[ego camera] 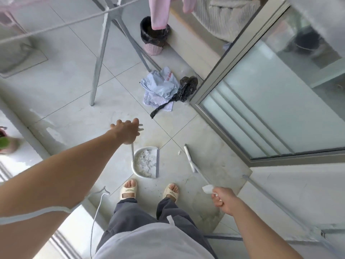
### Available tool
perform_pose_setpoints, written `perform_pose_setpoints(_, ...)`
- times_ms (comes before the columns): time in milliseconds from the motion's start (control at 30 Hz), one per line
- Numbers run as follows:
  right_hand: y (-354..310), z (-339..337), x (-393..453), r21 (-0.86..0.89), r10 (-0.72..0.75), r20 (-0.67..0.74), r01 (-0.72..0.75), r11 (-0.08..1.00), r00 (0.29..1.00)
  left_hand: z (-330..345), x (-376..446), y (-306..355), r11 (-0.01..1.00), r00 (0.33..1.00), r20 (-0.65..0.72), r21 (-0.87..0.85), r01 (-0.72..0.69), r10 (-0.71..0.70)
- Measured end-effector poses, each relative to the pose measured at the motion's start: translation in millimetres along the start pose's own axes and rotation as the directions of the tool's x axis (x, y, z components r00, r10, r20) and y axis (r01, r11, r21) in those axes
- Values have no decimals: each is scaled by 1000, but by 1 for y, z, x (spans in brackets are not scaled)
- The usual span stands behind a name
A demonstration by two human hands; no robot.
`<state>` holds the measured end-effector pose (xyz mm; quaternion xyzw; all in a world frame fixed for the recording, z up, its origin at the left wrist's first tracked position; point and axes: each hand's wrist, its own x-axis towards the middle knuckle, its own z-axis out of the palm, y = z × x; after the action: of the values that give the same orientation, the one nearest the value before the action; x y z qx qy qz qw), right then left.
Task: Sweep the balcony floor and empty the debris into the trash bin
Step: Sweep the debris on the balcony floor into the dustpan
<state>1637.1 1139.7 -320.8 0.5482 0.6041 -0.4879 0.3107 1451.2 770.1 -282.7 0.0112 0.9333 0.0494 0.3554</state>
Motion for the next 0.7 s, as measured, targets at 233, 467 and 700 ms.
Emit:
perform_pose_setpoints(233,-13,25,-34,-91,42,178,-26,995,983,0,4,15,997,997,33,2,-74,74)
perform_pose_setpoints(467,-21,-49,-40,213,22,199,-65,975,980,8,6,23,989,987,82,42,-141,137)
perform_pose_setpoints(700,18,51,-33,148,49,208,-81,986,977,10,2,31,987,985,112,74,-139,130)
